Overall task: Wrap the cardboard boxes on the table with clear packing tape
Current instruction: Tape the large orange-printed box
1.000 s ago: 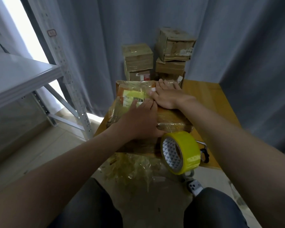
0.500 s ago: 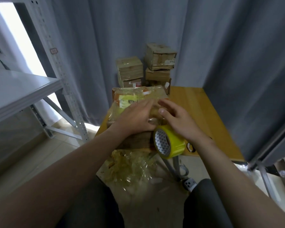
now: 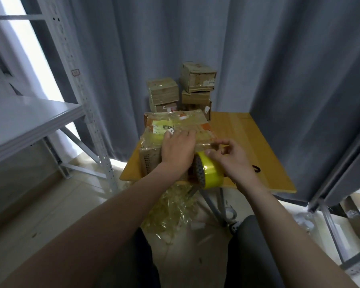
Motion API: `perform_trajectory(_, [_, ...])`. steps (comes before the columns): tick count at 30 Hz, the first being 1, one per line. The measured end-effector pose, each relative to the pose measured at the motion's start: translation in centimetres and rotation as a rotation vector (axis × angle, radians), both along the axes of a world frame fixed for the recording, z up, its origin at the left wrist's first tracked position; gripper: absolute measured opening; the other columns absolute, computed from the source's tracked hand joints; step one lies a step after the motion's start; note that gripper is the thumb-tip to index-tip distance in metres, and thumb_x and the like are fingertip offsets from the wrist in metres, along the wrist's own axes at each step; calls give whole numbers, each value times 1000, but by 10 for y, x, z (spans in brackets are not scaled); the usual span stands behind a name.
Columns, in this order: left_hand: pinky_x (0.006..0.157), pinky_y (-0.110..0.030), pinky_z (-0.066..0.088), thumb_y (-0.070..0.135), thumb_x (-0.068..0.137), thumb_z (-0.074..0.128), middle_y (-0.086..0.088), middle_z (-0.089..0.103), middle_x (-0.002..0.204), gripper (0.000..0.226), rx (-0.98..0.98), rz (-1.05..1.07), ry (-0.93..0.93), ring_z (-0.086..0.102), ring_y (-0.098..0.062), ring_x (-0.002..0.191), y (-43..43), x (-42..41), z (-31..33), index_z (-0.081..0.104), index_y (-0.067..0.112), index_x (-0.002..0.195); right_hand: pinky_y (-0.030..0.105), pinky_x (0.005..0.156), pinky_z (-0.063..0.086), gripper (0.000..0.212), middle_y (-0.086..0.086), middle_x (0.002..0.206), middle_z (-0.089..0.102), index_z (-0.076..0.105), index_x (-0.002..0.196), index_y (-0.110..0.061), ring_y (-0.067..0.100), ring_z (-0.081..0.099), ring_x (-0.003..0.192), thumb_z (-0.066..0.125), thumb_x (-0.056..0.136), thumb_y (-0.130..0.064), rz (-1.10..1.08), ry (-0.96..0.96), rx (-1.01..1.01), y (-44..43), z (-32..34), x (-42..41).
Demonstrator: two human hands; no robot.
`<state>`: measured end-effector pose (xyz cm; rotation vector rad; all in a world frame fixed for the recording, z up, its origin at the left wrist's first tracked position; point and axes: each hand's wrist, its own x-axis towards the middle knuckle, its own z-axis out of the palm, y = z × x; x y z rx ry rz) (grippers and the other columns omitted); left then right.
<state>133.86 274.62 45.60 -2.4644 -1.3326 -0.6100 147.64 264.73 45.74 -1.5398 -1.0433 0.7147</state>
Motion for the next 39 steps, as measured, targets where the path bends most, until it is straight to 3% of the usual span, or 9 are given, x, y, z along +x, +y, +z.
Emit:
perform_trajectory(8, [111, -48, 35, 11, 86, 68, -4, 55, 139, 81, 58, -150, -101, 45, -25, 128, -10, -22, -18, 33, 23, 158, 28, 63, 46, 45, 1, 82, 60, 57, 123, -24, 11, 58, 70, 83, 87, -30, 60, 16, -49, -3, -13, -6])
perform_trajectory(12, [115, -61, 28, 15, 84, 70, -13, 53, 135, 74, 164, -3, -426, 43, -32, 130, -11, -62, -35, 41, 20, 152, 48, 87, 61, 24, 3, 99, 70, 65, 106, -28, 28, 71, 93, 65, 97, -49, -198, 179, 38, 1, -29, 9])
perform_trajectory(18, [98, -44, 49, 40, 100, 60, -7, 55, 137, 57, -533, 164, -1134, 53, -29, 130, 0, -94, -86, 40, 18, 148, 36, 92, 45, 44, -4, 107, 67, 67, 98, -21, 18, 60, 110, 33, 111, -46, -134, 128, 26, -3, -53, 5])
perform_trajectory(22, [75, -28, 49, 45, 102, 57, -1, 62, 119, 38, -504, 146, -1042, 62, -20, 110, -3, -93, -83, 57, 20, 131, 34, 93, 45, 56, -7, 110, 70, 72, 99, -33, 10, 61, 108, 22, 105, -59, -75, 144, 40, -16, -63, -15])
perform_trajectory(25, [81, -39, 52, 53, 99, 58, 2, 64, 112, 35, -487, 178, -929, 62, -20, 104, 0, -96, -62, 59, 26, 121, 39, 104, 46, 70, 0, 122, 70, 66, 128, -27, 12, 62, 112, 22, 95, -70, -89, 178, 56, -15, -52, -18])
perform_trajectory(29, [81, -40, 48, 67, 99, 46, 2, 65, 108, 42, -438, 281, -863, 61, -23, 99, 13, -98, -4, 58, 28, 113, 18, 105, 41, 80, -17, 116, 72, 64, 137, -23, -3, 60, 118, 21, 96, -77, -42, 86, 205, -4, -4, -14])
perform_trajectory(31, [73, -34, 44, 66, 100, 45, 5, 64, 105, 44, -417, 275, -823, 59, -20, 93, 18, -100, 34, 61, 27, 113, 45, 119, 35, 85, -5, 133, 66, 66, 131, -28, 18, 52, 135, 24, 89, -89, -36, 6, 233, 11, 21, -11])
perform_trajectory(34, [68, -32, 41, 66, 96, 52, 5, 64, 94, 47, -440, 250, -697, 59, -21, 86, 25, -102, 89, 68, 23, 109, 60, 116, 34, 57, -2, 134, 66, 71, 109, -43, 29, 50, 136, 36, 85, -81, -57, -44, 238, 34, 63, -2])
perform_trajectory(39, [73, -35, 47, 67, 88, 65, 4, 61, 89, 46, -595, 248, -542, 60, -21, 86, 43, -96, 141, 56, 22, 89, 42, 95, 48, 27, -10, 97, 69, 68, 90, -29, 20, 64, 104, 50, 104, -44, -18, -96, 241, 56, 113, 6])
